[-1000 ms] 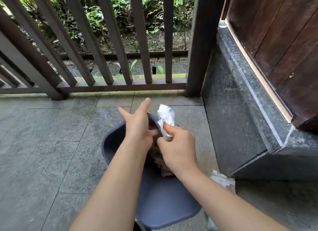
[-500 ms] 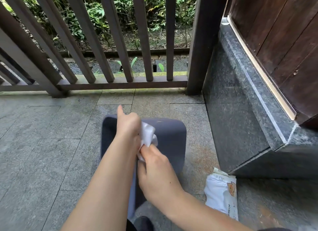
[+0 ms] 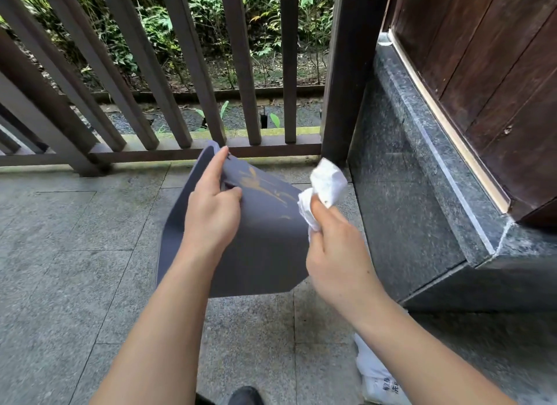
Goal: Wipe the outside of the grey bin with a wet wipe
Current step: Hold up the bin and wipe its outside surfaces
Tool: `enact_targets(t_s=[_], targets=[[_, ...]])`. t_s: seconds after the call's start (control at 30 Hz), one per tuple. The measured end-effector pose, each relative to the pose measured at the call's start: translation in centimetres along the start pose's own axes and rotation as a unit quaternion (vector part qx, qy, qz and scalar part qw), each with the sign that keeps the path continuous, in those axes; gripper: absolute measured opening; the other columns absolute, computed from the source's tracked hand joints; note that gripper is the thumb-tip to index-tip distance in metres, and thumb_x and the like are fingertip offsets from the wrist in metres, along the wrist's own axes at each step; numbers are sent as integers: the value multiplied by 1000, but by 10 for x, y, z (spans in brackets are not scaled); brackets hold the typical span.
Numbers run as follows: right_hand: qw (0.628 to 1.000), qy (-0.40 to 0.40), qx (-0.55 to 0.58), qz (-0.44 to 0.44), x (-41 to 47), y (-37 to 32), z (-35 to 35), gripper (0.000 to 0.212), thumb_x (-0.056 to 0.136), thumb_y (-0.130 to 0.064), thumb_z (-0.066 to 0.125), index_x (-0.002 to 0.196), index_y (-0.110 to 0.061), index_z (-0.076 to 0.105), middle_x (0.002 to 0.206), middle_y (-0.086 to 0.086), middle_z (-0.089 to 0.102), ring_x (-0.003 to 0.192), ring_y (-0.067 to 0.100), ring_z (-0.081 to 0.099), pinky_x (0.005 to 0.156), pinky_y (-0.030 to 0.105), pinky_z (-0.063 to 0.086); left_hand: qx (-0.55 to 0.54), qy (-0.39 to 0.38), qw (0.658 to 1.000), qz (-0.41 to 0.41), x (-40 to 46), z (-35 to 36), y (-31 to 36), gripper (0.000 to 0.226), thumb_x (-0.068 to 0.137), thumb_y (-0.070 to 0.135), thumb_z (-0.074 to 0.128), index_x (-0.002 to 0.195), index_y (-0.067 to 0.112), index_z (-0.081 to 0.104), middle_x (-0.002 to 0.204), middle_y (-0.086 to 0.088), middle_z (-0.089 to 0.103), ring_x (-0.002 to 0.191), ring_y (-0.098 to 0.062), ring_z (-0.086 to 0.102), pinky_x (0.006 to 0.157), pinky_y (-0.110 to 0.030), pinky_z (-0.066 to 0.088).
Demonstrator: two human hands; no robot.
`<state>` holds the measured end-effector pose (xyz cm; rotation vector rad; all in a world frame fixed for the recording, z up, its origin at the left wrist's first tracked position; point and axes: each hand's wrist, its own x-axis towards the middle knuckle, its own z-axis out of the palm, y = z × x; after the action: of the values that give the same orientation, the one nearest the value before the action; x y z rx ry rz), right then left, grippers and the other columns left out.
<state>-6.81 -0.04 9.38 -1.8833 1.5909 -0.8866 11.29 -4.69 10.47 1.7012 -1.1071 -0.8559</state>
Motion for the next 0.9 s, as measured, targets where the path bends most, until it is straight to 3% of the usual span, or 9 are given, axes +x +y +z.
enact_targets(t_s=[0.07,0.13,0.23,0.3,0.4,0.47,0.57,0.67,0.9], targets=[[999,13,14,-39,-5,-9,1,59,91,6,43,147,-14,46,118,13,60,102,21,53,76,16,31,-22,-2,1000,-4,-4,5,3,80,79,11,52,151,47,42,127,39,49,84,39,46,74,-8,42],[997,-13,34,-68,-15,-16,8,63,88,4,41,147,-17,45,124,11,59,109,24,55,90,28,44,-27,-4,1000,-13,-7,9,5,78,84,-1,53,153,36,44,137,24,50,81,37,49,66,2,39],[990,-98,39,-89,-32,-25,24,74,79,4,41,149,-22,40,139,7,52,127,29,51,104,40,44,-31,-22,998,-47,-12,15,13,76,86,-13,42,153,23,47,152,7,51,125,5,51,104,-17,40],[982,-146,-27,-118,-42,-25,40,83,73,3,50,153,-16,33,157,9,35,146,28,30,118,40,29,-25,-23,997,-76,-15,15,18,73,88,-13,40,151,23,50,152,1,52,135,-14,51,111,-31,42],[963,-157,-165,-142,-50,-22,62,91,76,-11,59,157,-3,18,164,19,20,153,38,12,125,47,8,-23,-39,994,-103,-16,11,22,67,92,-8,54,148,29,53,145,0,57,127,-22,57,81,-23,47],[955,-138,-210,-154,-51,-18,67,83,83,-22,53,157,-1,20,162,21,25,151,40,17,124,49,9,-29,-47,992,-113,-16,6,24,65,92,-3,59,147,32,54,137,4,61,116,-18,61,71,-21,43],[952,-83,-218,-196,-46,-8,66,75,87,-30,51,155,-7,30,159,13,37,145,36,34,122,51,22,-50,-46,991,-119,-16,-3,29,61,90,0,64,137,40,60,119,5,71,96,-16,71,70,-26,54],[949,-5,-204,-242,-36,4,64,73,86,-30,55,155,-16,32,156,6,42,141,31,38,121,52,23,-85,-47,989,-112,-16,-8,34,66,86,0,67,133,47,62,109,4,76,85,-19,77,70,-33,62],[958,56,-210,-189,-26,24,55,82,81,-20,55,157,-15,25,143,15,54,134,40,45,121,52,25,-136,-33,988,-70,-21,-14,43,63,87,-5,64,120,48,68,109,16,78,92,-16,76,72,-26,62]])
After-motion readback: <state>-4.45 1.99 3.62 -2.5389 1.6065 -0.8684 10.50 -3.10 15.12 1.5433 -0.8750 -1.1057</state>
